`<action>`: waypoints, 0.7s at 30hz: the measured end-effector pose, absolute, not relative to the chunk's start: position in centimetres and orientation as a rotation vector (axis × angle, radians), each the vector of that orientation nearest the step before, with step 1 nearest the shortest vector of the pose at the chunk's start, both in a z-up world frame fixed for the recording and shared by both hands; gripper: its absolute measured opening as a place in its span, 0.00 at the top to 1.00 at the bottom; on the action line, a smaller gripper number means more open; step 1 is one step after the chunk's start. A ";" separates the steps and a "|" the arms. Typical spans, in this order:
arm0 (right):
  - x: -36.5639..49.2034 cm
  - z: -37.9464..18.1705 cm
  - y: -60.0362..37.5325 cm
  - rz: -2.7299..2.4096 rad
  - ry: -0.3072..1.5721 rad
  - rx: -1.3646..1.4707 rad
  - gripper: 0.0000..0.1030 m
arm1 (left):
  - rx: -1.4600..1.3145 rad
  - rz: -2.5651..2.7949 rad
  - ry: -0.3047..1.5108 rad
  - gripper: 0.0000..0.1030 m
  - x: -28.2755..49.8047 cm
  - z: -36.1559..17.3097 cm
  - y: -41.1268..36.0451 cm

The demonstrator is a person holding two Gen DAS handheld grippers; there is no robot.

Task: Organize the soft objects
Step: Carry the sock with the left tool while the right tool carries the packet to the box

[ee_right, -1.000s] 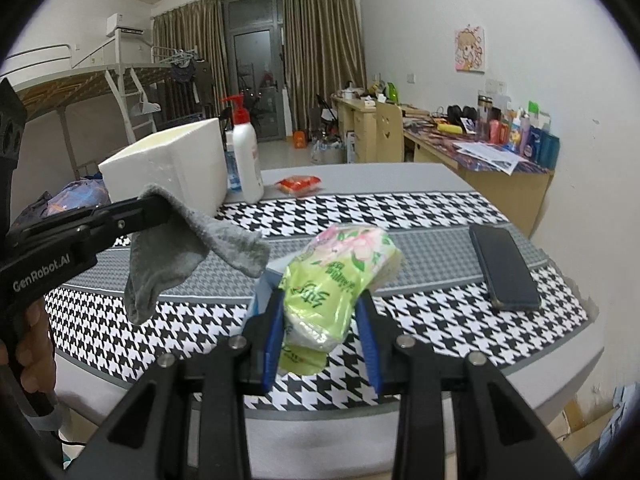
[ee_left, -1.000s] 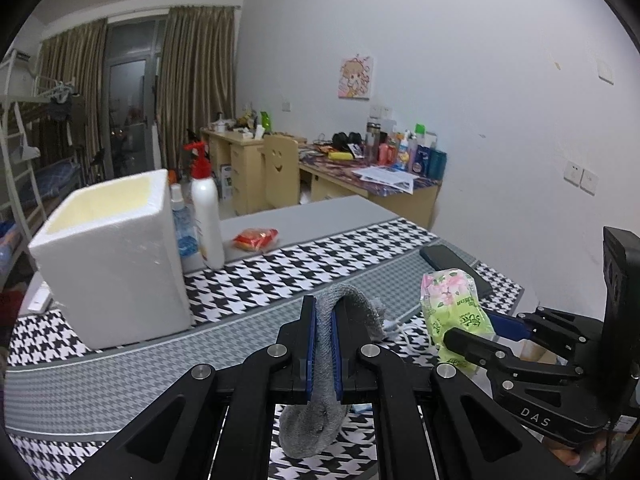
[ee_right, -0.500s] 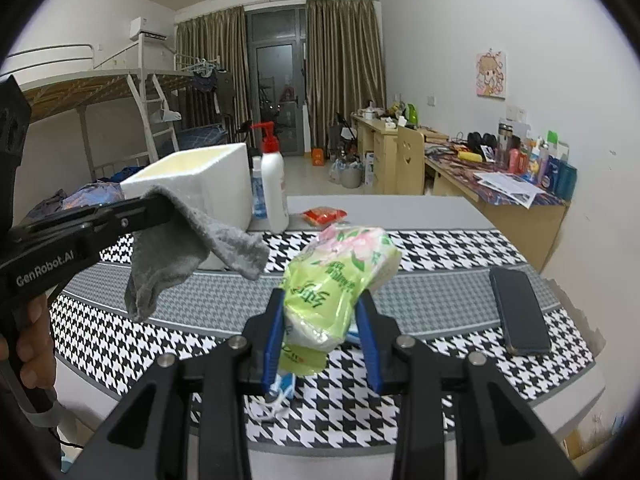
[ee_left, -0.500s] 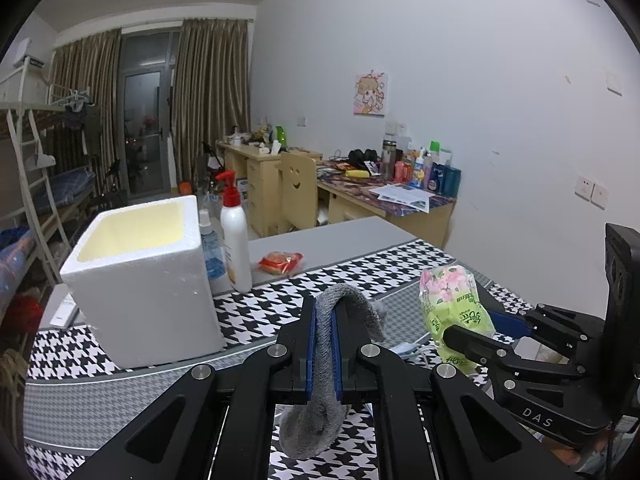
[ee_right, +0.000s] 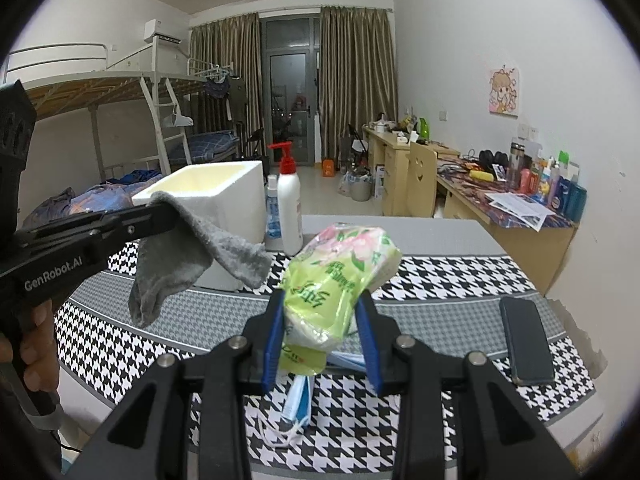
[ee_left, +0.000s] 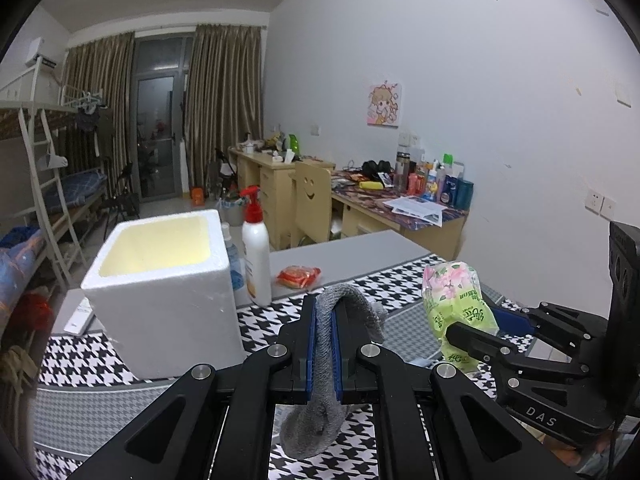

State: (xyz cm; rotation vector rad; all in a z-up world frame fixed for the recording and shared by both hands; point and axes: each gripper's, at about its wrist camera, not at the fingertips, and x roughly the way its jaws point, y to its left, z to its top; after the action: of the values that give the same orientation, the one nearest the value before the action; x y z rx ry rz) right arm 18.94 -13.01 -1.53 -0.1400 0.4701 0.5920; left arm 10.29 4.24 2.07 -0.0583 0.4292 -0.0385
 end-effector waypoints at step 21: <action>19.7 1.9 -9.9 0.644 0.407 -0.147 0.62 | -0.039 0.009 0.382 0.93 11.1 5.5 6.9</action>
State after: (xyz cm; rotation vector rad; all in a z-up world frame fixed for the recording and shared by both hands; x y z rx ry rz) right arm 19.68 -9.93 1.91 -0.1472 0.4072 0.6440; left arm 11.07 6.90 5.47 -0.0393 0.3818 0.0093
